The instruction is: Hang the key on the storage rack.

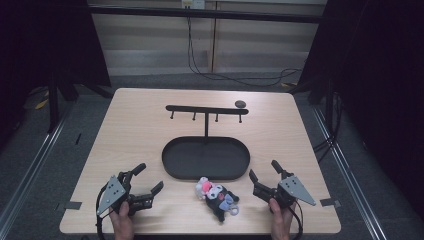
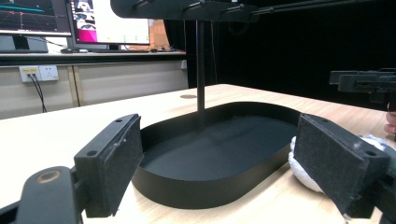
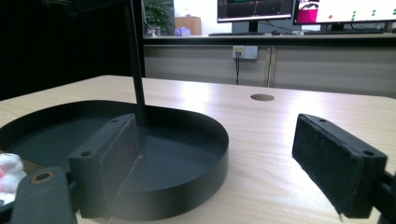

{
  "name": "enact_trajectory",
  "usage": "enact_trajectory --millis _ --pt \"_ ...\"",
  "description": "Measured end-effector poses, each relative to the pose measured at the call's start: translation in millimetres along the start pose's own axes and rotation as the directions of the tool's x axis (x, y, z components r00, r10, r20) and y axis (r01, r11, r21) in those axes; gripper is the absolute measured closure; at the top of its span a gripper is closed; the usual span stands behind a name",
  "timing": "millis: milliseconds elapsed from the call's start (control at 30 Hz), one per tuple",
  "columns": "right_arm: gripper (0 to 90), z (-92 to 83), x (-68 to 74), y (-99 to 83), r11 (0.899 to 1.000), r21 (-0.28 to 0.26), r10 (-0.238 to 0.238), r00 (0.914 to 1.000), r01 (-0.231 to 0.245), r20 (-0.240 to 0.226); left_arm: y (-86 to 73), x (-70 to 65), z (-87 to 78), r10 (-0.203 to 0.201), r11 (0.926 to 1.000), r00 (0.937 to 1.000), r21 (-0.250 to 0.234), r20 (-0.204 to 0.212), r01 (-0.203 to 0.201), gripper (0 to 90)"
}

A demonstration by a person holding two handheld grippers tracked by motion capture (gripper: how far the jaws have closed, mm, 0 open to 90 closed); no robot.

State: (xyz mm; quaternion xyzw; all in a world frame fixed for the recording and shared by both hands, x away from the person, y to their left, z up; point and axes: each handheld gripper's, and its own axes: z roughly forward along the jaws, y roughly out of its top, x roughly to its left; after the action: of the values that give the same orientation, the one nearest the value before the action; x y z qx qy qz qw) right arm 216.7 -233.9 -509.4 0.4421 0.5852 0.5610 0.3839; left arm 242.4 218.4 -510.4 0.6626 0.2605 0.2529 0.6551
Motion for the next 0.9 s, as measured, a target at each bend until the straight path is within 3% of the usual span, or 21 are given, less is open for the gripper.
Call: enact_trajectory --millis 233,367,533,900 --pt "14.8 0.4 -0.7 0.4 1.0 0.011 -0.002 0.9999 0.002 -0.015 0.0 -0.1 0.1 -0.002 1.0 1.0 0.001 0.002 0.002 15.3" --pt "18.4 0.4 -0.4 0.4 1.0 0.009 0.003 1.0 -0.003 0.0 0.0 -0.1 0.1 -0.002 1.0 1.0 0.001 0.001 0.002 15.3" --pt "25.2 0.1 -0.8 0.6 1.0 0.014 0.009 0.9997 -0.009 -0.02 0.1 -0.1 0.0 -0.001 1.0 1.0 0.002 0.001 0.001 15.3" --pt "29.7 1.9 4.8 8.7 0.994 0.113 0.008 0.9955 0.002 -0.095 0.1 -0.1 0.1 -0.002 1.0 1.0 0.001 0.001 0.002 15.3"
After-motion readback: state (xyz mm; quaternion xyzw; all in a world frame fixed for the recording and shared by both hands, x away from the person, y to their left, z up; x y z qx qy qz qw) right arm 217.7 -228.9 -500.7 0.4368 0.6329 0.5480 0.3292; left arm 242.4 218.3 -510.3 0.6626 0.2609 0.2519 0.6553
